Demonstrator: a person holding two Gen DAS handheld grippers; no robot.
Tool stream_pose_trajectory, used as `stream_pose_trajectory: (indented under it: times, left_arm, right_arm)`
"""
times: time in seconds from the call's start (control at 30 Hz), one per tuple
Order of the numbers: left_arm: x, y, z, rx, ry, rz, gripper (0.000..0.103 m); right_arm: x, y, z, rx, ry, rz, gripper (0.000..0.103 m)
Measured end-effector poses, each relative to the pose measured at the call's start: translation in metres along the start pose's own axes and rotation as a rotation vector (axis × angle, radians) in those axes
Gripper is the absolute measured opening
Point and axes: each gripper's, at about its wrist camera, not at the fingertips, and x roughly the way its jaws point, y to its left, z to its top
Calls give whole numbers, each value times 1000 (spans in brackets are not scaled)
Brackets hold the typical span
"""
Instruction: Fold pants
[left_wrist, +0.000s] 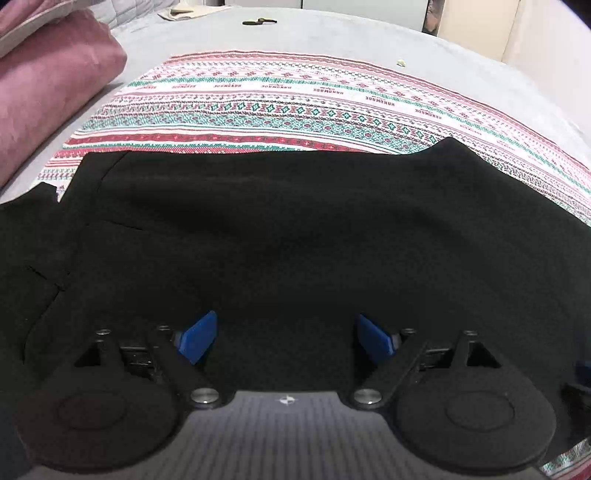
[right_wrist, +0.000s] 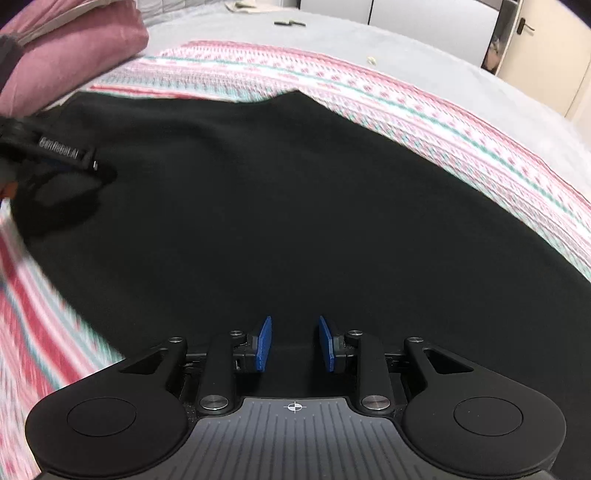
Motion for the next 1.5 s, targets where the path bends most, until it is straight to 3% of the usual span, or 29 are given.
stream_pose_trajectory:
  times: [0.1, 0.2, 0.3, 0.37, 0.43, 0.5, 0.63, 0.77, 1.0, 1.1, 1.33, 1.5]
  left_arm:
    - [-17, -8, 0, -35, -79, -42, 100]
    - [-27, -30, -3, 47, -147, -50, 101]
    - [-9, -50, -6, 96, -99, -47, 102]
    - [6, -56, -10, 96, -31, -50, 103]
    - [9, -63, -14, 145, -62, -12, 103]
    - [9, -66, -14, 171, -69, 4, 103]
    - [0, -64, -15, 126, -87, -19, 103]
    - [-9, -78, -18, 214, -138, -32, 103]
    - [0, -74, -12, 187, -102, -76, 103]
    - [3, -74, -11, 178, -98, -79, 103]
    - [-9, -83, -18, 155, -88, -101, 103]
    - [-14, -69, -11, 105, -100, -111, 103]
  right_arm:
    - [-12, -18, -15, 41, -3, 1, 32]
    - [-27, -43, -24, 157, -42, -49, 33]
    - [-28, -60, -28, 196, -43, -80, 38]
    - [-23, -67, -37, 186, -3, -127, 60]
    - [-24, -83, -46, 214, 3, -141, 69]
    - [-28, -103, -53, 269, 2, -152, 69]
    - [-39, -150, -70, 373, -3, -205, 69]
    - [-57, -204, -100, 557, -6, -290, 69]
    - [-78, -282, -144, 865, -10, -489, 69]
    - [-80, -301, -155, 935, -29, -551, 69]
    - [-94, -317, -163, 964, -41, -640, 71]
    - [-107, -328, -176, 1032, -100, -635, 71]
